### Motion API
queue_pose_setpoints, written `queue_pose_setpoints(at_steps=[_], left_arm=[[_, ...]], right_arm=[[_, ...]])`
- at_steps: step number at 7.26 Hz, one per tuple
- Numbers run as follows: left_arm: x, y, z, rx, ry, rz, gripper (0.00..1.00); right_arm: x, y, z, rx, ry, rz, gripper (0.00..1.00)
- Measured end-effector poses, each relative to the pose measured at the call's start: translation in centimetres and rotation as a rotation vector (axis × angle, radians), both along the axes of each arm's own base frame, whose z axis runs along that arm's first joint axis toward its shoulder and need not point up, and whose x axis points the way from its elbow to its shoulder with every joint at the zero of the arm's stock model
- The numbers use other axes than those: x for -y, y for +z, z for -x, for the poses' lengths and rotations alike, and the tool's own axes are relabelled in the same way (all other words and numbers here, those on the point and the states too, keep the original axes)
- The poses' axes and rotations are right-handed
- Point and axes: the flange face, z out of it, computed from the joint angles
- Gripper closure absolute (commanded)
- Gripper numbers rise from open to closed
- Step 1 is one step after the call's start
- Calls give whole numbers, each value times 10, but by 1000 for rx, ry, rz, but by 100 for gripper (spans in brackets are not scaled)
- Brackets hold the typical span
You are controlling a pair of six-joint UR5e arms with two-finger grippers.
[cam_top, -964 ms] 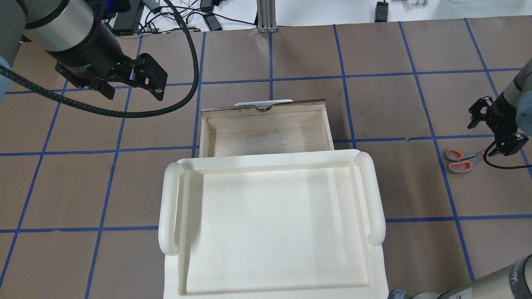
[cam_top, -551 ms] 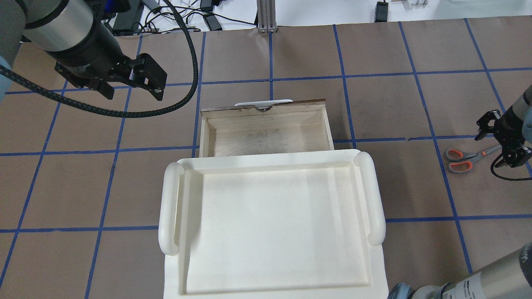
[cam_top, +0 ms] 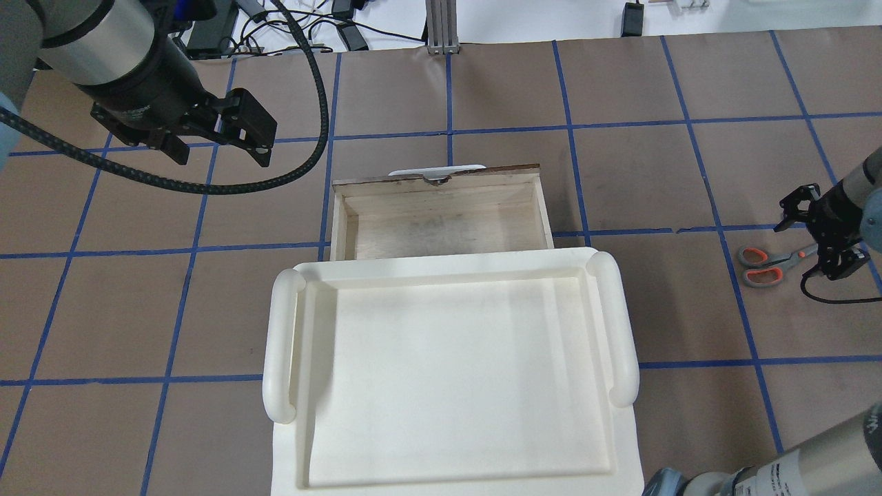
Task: Put scissors in drawer and close it
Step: 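Lower the right gripper onto the scissors and close on the blades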
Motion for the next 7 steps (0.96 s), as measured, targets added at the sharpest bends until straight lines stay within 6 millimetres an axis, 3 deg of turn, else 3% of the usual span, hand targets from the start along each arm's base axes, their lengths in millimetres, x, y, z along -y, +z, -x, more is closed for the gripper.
queue_pose_setpoints(at_steps=[1,3,4,7], left_arm=[[0,0,0,0,0,0,0],[0,0,0,0,0,0,0],[0,0,0,0,0,0,0],[0,0,0,-1,0,0,0]], right_arm=[[-3,-4,-2,-1,1,2,6],[-5,-6,-2,-9,2,-1,31],[-5,-6,-2,-13,3,1,36],[-4,-8,-1,-20,4,10,37]])
